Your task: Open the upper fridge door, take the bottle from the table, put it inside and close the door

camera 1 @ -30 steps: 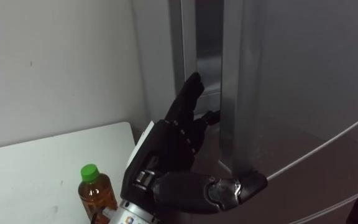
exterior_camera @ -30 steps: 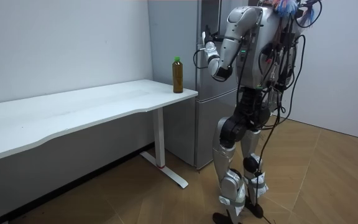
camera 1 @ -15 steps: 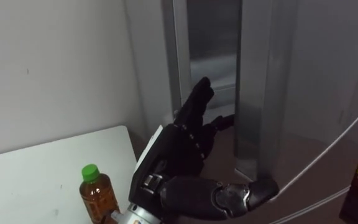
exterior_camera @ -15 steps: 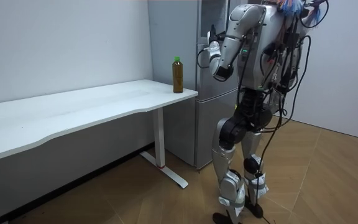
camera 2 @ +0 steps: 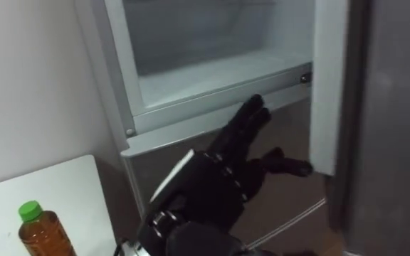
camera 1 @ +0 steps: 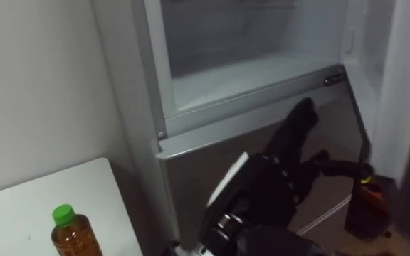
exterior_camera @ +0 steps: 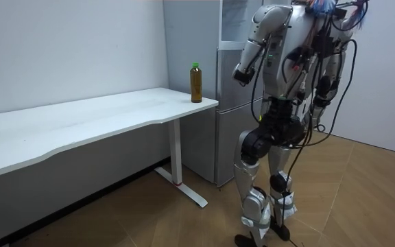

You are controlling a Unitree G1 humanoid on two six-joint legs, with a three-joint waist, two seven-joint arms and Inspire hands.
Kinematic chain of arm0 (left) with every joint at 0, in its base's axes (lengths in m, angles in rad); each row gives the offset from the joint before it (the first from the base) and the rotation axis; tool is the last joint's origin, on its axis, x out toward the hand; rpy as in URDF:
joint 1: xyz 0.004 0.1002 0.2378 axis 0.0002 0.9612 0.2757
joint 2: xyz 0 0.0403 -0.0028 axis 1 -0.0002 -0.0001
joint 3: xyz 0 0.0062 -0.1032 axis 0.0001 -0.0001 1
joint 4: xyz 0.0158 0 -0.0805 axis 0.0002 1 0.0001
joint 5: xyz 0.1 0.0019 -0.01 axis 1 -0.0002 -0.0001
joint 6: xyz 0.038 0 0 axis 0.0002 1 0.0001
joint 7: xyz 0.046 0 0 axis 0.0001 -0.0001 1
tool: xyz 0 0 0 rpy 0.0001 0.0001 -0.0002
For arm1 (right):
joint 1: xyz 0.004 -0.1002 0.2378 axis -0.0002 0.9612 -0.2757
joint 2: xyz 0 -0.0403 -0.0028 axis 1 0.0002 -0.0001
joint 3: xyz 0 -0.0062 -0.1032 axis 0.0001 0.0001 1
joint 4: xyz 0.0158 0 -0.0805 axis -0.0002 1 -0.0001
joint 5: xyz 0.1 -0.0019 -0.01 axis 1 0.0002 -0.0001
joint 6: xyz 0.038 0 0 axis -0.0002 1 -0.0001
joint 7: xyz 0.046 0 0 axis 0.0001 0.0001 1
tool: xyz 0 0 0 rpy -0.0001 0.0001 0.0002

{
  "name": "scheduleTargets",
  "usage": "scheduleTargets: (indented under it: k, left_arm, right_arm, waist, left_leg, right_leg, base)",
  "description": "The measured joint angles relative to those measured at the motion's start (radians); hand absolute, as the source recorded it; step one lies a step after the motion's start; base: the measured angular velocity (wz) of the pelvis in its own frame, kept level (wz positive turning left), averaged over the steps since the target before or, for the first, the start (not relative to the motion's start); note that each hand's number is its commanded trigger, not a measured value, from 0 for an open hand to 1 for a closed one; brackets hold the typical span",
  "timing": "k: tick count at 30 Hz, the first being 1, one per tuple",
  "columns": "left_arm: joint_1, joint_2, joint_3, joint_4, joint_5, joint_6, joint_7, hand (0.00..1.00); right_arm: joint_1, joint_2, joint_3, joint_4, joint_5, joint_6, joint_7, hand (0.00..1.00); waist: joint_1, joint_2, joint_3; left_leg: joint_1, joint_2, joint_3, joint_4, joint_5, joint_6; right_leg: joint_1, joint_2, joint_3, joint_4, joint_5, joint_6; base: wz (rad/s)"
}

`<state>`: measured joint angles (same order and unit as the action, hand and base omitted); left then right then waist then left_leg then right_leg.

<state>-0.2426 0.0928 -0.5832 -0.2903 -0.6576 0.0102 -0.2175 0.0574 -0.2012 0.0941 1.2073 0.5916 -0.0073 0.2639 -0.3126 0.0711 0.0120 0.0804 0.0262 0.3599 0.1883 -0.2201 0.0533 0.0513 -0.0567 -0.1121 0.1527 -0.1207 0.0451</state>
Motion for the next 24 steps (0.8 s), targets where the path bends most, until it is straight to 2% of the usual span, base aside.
scheduleTargets:
  k: [2, 4, 7, 12, 17, 24]
  left_arm:
    - [-0.004, 0.004, -0.011, 0.004, 0.0, 0.026, -0.045, 0.0]
    - [-0.004, 0.012, -0.011, 0.004, 0.0, 0.039, -0.077, 0.0]
    - [-0.004, 0.013, -0.01, 0.004, 0.0, 0.055, -0.111, 0.0]
    - [-0.012, 0.012, -0.01, 0.004, 0.0, 0.057, -0.127, 0.0]
    - [-0.052, 0.01, -0.009, 0.004, 0.021, 0.058, -0.13, 0.0]
    - [-0.052, 0.01, -0.009, 0.004, 0.021, 0.058, -0.129, 0.0]
  right_arm:
    - [0.0, 0.001, -0.001, 0.0, -0.001, 0.002, 0.0, 0.0]
    - [0.0, 0.002, -0.001, -0.005, -0.001, 0.003, 0.0, 0.0]
    - [-0.001, 0.002, 0.0, -0.006, 0.001, 0.005, 0.0, 0.0]
    - [-0.003, 0.003, 0.001, -0.006, 0.001, 0.006, 0.0, 0.0]
    - [-0.005, 0.005, 0.001, -0.004, 0.001, 0.006, 0.0, 0.0]
    - [-0.005, 0.005, 0.0, -0.005, 0.001, 0.008, 0.0, 0.0]
  waist:
    - [-0.026, -0.001, 0.0008]
    - [-0.037, -0.002, 0.0013]
    - [-0.036, -0.002, 0.0011]
    - [-0.037, -0.006, 0.0029]
    - [-0.036, -0.008, 0.0039]
    - [-0.036, -0.008, 0.0043]
  left_leg:
    - [0.0, 0.001, 0.003, -0.001, 0.001, -0.001]
    - [0.0, 0.002, 0.004, -0.002, 0.001, -0.003]
    - [-0.003, 0.003, 0.008, -0.001, 0.004, -0.006]
    - [-0.012, 0.006, 0.009, -0.003, 0.004, -0.009]
    - [-0.015, 0.006, 0.009, -0.003, 0.004, -0.01]
    - [-0.015, 0.006, 0.01, -0.009, 0.003, -0.011]
  right_leg:
    - [-0.002, 0.002, 0.003, -0.001, -0.002, -0.002]
    - [-0.003, 0.003, 0.004, -0.001, -0.004, -0.003]
    - [-0.013, 0.004, 0.006, 0.002, -0.005, -0.005]
    - [-0.022, 0.007, 0.006, 0.0, -0.008, -0.008]
    - [-0.025, 0.008, 0.005, -0.001, -0.008, -0.008]
    - [-0.027, 0.009, 0.006, -0.003, -0.011, -0.009]
  base:
    - [-0.06]
    - [-0.02]
    - [-0.03]
    - [0.0]
    - [0.0]
    - [0.0]
